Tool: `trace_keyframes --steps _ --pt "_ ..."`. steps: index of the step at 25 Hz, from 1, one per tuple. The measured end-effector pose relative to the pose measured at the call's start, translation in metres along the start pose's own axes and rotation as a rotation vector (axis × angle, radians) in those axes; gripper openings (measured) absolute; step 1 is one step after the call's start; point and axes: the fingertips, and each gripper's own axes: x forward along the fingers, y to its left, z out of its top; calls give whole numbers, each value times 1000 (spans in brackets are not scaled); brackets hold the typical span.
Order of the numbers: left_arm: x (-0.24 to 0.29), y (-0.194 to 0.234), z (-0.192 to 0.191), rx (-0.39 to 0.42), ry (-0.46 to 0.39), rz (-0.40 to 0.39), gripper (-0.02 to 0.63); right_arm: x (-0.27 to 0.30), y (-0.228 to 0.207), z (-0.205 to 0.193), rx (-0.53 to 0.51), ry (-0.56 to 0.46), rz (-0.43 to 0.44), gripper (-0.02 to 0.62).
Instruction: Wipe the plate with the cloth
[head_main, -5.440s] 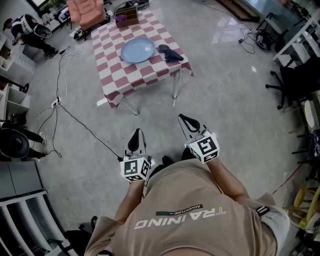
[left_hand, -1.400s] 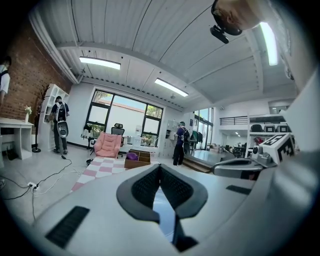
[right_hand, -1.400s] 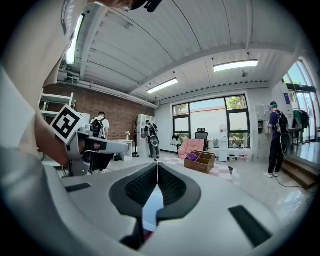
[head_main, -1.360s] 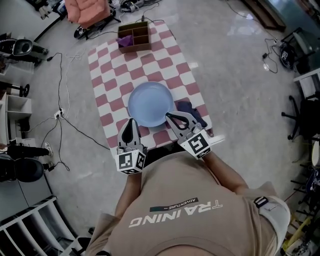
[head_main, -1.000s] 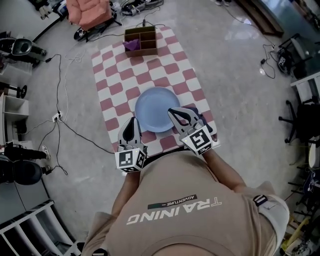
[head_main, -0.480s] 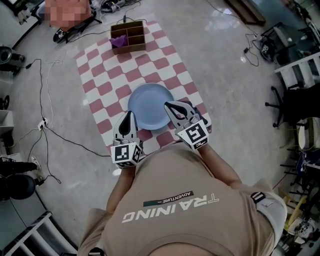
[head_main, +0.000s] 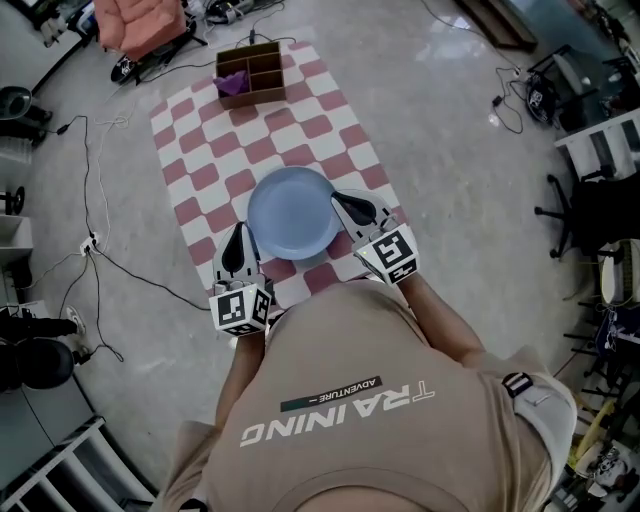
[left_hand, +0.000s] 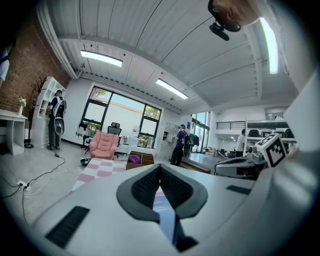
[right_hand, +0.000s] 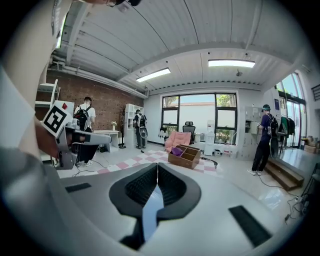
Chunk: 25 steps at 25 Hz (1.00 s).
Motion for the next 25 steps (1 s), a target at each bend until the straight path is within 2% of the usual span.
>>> trace_keyframes --steps 5,11,17,25 --pt "0 -9 -1 13 -2 15 15 -15 -24 -31 17 54 -47 18" --pt "-2 -14 -9 22 23 25 15 -37 -49 -88 66 181 -101 18" --pt "-6 -8 0 50 13 40 15 -53 -45 -151 118 302 -124 18" --pt "-9 -11 -1 49 18 20 15 -53 -37 -159 114 318 -122 18"
